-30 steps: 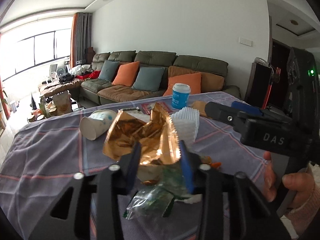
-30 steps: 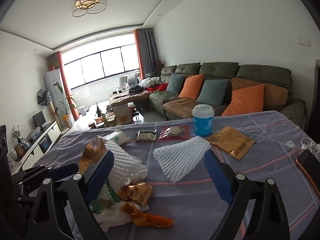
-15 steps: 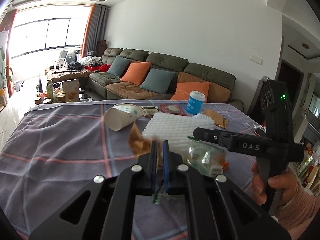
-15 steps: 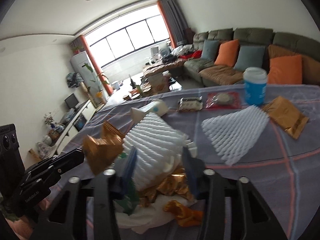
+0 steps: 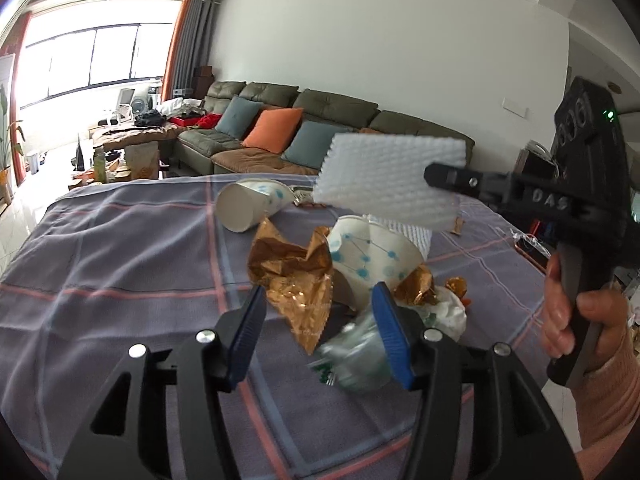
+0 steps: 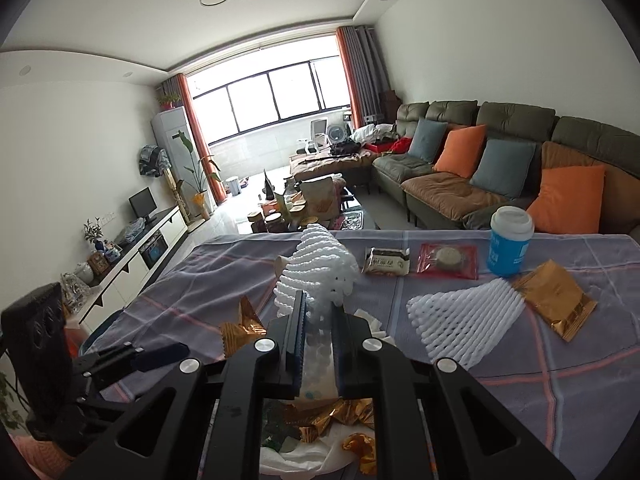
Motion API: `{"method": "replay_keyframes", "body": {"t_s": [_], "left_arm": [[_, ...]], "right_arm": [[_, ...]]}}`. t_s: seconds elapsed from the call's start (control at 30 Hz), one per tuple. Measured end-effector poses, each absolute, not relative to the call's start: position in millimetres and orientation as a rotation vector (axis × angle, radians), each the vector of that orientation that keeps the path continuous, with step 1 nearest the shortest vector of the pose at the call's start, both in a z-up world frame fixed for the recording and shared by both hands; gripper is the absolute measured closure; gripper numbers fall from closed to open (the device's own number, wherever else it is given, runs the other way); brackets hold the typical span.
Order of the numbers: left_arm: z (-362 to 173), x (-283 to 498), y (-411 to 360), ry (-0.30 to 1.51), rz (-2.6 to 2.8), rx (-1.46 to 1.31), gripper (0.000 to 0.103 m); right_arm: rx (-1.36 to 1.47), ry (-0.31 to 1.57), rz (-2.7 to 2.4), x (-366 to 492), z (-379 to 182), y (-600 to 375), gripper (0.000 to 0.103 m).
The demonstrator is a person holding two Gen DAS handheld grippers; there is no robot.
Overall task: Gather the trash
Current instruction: 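Grasp the gold foil wrapper with the left gripper while the right gripper holds the foam net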
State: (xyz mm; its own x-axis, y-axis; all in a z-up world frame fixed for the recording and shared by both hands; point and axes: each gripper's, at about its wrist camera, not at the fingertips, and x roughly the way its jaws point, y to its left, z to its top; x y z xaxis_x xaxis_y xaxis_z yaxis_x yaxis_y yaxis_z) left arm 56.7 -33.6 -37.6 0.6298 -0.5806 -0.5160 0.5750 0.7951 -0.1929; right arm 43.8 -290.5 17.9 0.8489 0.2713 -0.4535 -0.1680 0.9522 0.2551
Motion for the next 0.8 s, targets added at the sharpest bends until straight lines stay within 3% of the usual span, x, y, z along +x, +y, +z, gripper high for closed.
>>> {"method": "replay_keyframes", "body": {"t_s": [0.17,0.23,0.3,0.8], "left_arm": [[-47.5,77.4,-43.5,0.670,-0.678,-0.026,0.073],[-47.7,78.5,-43.5,0.668,-0.689,-0.030,0.090],[-47.6,79.5,-42.7,0.667,-0.699,-0.034,0.096],[-12.8,64.8,12.8,0.569,-0.662,-0.159,0.097]], "right_arm": [[0.207,0.518,0.236,42.5,16.1,-290.6,0.091],[0.209,0.526,0.245,42.9,13.6,-288.5,0.091],[0.208,0.529,0.256,42.9,12.3,-284.3,0.091],[0.179,0.508,0.327,52.1,19.7,-250.9,0.091]]}}
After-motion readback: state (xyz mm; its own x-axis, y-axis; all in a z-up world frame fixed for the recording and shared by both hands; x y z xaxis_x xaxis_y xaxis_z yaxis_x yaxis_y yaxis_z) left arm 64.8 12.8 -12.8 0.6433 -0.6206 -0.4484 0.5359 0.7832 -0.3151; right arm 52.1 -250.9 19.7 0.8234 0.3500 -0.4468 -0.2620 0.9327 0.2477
